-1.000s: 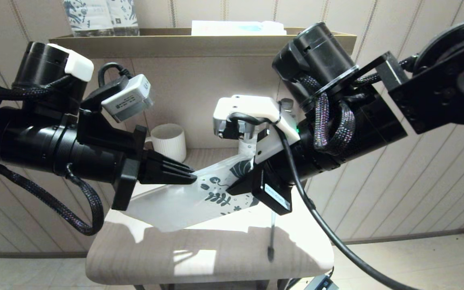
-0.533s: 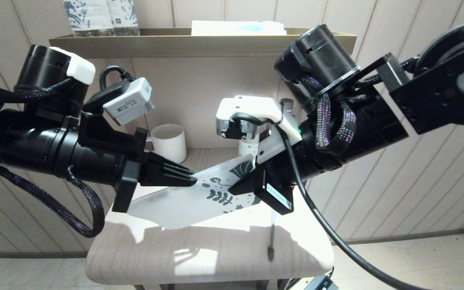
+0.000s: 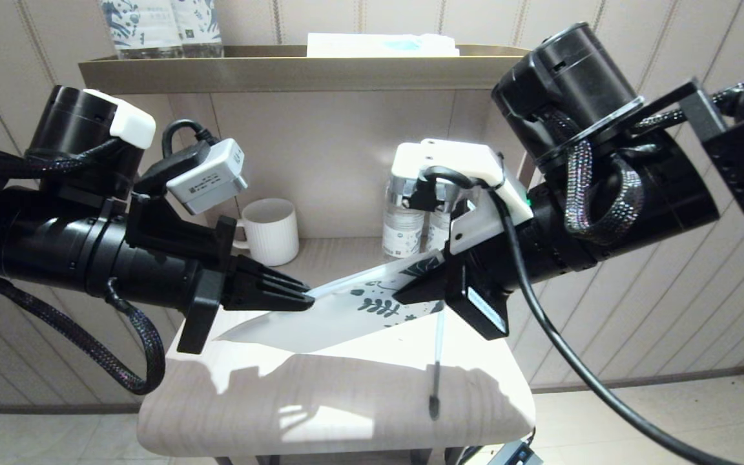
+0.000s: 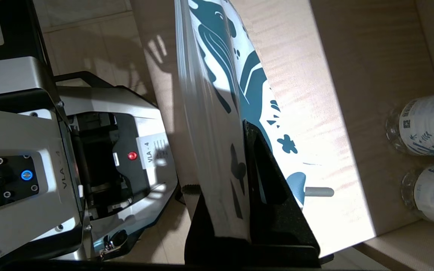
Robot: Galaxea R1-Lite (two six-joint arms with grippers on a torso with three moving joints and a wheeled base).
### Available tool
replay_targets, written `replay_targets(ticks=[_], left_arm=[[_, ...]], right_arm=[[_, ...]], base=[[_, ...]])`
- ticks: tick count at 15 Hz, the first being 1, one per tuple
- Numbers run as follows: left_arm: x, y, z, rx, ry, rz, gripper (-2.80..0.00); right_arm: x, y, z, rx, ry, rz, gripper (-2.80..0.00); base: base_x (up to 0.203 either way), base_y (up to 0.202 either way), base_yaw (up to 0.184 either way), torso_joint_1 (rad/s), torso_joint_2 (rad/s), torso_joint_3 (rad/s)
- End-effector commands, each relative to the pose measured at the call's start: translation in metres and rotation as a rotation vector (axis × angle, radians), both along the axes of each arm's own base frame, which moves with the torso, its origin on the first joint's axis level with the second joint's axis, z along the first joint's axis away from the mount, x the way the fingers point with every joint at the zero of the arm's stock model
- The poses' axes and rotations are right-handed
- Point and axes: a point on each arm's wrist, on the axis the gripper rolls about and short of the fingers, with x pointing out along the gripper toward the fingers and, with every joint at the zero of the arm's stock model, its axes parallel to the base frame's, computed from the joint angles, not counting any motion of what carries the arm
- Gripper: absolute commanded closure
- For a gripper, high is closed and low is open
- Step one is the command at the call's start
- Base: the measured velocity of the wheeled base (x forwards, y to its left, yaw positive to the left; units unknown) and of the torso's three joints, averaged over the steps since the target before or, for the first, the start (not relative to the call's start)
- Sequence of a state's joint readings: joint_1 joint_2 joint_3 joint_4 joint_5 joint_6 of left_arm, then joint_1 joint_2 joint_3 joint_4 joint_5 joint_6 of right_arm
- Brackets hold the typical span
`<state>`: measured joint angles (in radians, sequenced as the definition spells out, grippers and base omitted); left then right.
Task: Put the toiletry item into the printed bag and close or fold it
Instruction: Open the storage bag
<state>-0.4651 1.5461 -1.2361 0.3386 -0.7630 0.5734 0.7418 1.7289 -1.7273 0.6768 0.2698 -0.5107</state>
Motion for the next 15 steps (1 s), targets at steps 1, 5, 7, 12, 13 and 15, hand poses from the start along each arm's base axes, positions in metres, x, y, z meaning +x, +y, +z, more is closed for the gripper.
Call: replay_targets(ticks=[1,5,7,12,13,15], left_arm=[[0.000,0.003,-0.002,0.002,0.007,0.006,0.00],[-0.001,0.013,-0.011,0.012,0.035,0.036,0.00],[-0.002,0.018,-0.016,0.014,0.042,0.054,0.00],[-0.003,0.022,-0.029,0.015,0.057,0.062,0.00],[-0.004,0.023,-0.029,0.013,0.056,0.061,0.00],[-0.002,0.022,-0.029,0.005,0.060,0.051,0.00]], right_arm=[[-0.007,-0.016,0.008,0.015,-0.016,-0.020,0.00],[-0.020,-0.038,0.014,0.031,-0.023,-0.047,0.00],[-0.027,-0.051,0.016,0.043,-0.022,-0.059,0.00],[-0.041,-0.063,0.013,0.052,-0.023,-0.063,0.00],[-0.041,-0.063,0.012,0.052,-0.023,-0.061,0.00],[-0.038,-0.058,0.006,0.058,-0.023,-0.057,0.00]], base=[[0.000,0.000,0.000,0.000,0.00,0.000],[0.000,0.000,0.000,0.000,0.00,0.000],[0.000,0.000,0.000,0.000,0.00,0.000],[0.000,0.000,0.000,0.000,0.00,0.000],[0.000,0.000,0.000,0.000,0.00,0.000],[0.000,0.000,0.000,0.000,0.00,0.000]])
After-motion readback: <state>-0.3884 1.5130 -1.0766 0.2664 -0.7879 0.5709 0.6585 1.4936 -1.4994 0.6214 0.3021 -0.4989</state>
